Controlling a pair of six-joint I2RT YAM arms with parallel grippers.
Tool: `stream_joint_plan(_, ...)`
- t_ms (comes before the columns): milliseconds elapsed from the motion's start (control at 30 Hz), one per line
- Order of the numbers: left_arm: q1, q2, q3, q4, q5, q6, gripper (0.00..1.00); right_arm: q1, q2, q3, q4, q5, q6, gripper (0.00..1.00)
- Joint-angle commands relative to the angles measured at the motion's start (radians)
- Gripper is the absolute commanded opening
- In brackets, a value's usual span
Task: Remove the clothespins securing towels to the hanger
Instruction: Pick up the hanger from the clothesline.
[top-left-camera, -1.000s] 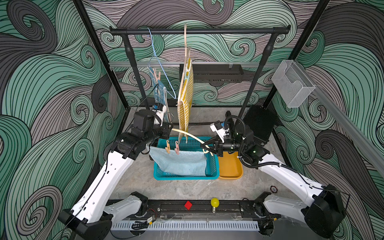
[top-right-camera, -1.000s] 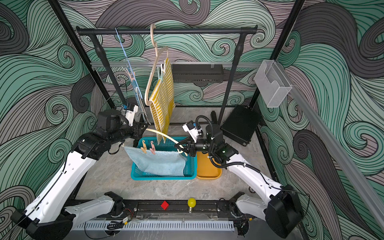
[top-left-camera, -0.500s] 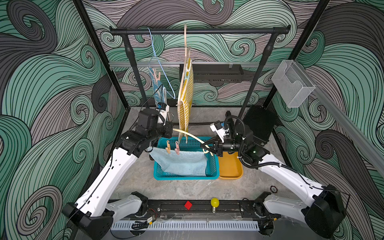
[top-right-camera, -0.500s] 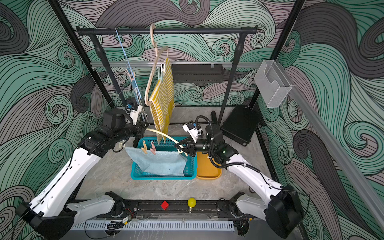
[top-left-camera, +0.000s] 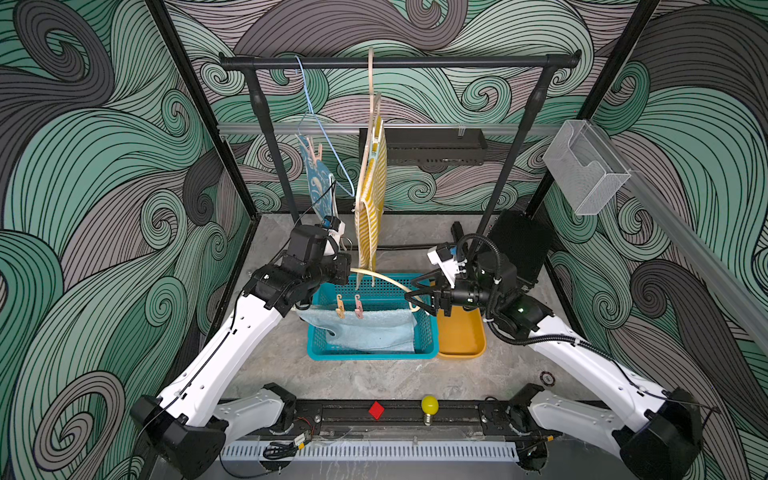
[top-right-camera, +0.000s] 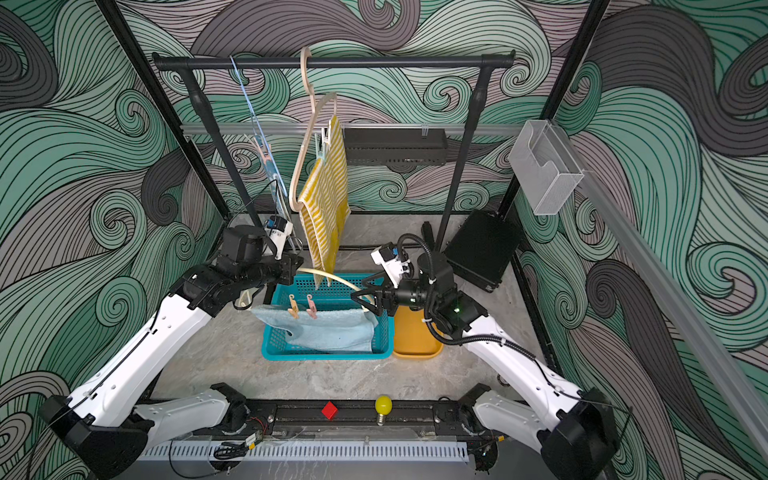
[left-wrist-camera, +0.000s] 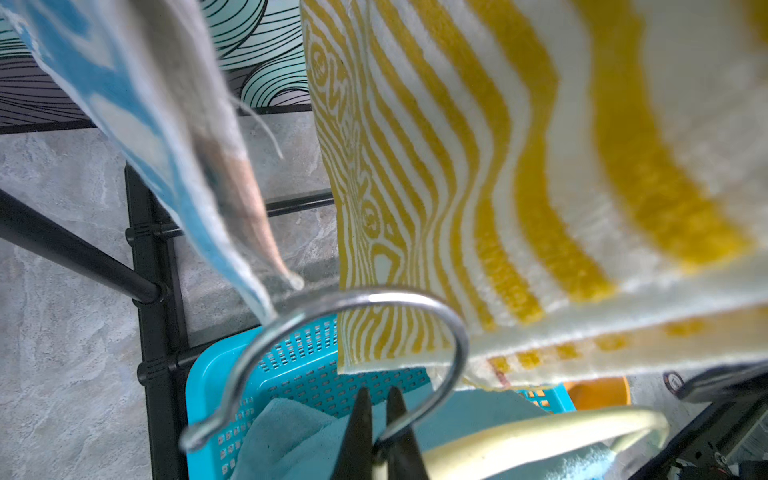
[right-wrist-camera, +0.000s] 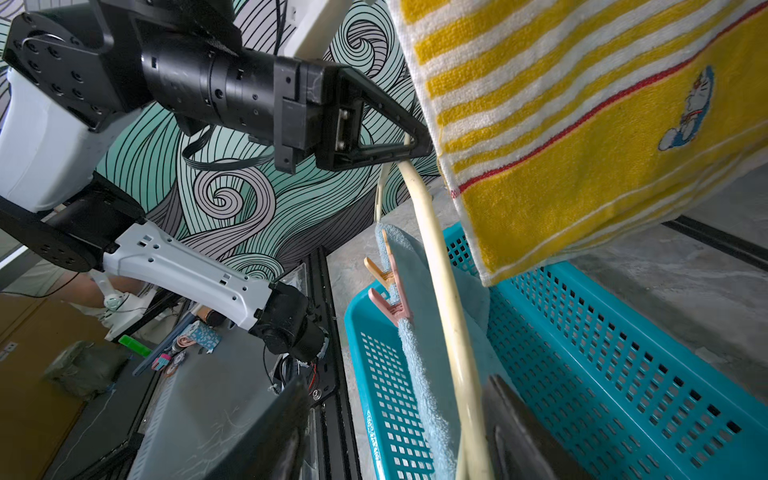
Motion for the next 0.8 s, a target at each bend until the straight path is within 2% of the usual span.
stream_joint_plan(0,-0.019,-0.007,0.013,0.003,-0.005,-0.010,0.00,0.000,-0.042,0.024,-0.093,0.059,-0.051,0.67)
stream_joint_plan(133,-0.036,0.003,-0.005,0.023,0.033,-0.029,0.00,-0.001,-0.084,0.043,-0.149,0.040,-0.062,0.68)
stream_joint_plan(433,-0.068,0.034,-0.032,0.033,0.040,-0.031,0.00,0.031,-0.150,0.058,-0.290,0.022,-0.090,0.70)
stream_joint_plan(767,-0.069,0.013,-0.077,0.029,0.072,-0.027,0.00,0.192,-0.128,0.038,-0.356,0.157,-0.145,0.69)
